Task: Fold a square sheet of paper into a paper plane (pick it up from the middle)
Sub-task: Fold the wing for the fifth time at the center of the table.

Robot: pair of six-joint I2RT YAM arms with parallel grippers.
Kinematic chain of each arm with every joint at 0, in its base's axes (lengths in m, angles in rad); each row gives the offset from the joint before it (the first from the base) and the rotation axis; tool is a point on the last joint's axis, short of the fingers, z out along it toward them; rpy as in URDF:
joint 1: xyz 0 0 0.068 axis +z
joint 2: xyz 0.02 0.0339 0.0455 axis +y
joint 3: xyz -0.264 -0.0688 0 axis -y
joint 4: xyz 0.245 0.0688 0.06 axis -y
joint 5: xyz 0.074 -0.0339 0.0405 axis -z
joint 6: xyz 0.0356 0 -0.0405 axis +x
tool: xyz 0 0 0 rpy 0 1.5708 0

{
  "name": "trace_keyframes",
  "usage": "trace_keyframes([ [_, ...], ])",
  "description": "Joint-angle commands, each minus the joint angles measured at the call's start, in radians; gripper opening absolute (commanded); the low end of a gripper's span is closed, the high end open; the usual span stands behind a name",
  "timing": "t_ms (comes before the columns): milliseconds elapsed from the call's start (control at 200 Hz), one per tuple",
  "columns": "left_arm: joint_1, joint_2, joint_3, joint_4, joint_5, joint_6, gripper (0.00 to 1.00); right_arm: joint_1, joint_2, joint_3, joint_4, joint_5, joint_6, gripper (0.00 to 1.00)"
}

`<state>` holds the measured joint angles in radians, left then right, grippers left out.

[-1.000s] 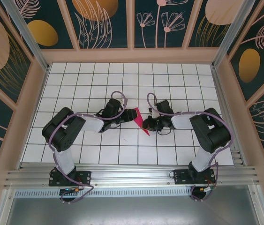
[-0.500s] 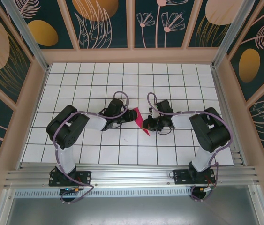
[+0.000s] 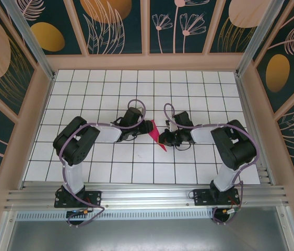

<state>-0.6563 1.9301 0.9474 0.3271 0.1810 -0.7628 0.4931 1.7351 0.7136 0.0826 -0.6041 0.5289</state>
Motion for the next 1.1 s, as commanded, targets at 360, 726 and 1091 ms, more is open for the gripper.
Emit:
trace_keyframes([
  [360,0.095,0.022,0.019,-0.106,-0.138,0.044,0.4,-0.006,0.074,-0.072,-0.157,0.176,-0.039,0.08],
  [726,0.059,-0.233,-0.072,-0.021,-0.036,0.032,0.4,-0.004,0.081,-0.072,-0.149,0.179,-0.038,0.07],
  [1091,-0.097,-0.132,-0.096,0.105,0.055,-0.078,0.31,-0.004,0.082,-0.08,-0.143,0.187,-0.03,0.03],
])
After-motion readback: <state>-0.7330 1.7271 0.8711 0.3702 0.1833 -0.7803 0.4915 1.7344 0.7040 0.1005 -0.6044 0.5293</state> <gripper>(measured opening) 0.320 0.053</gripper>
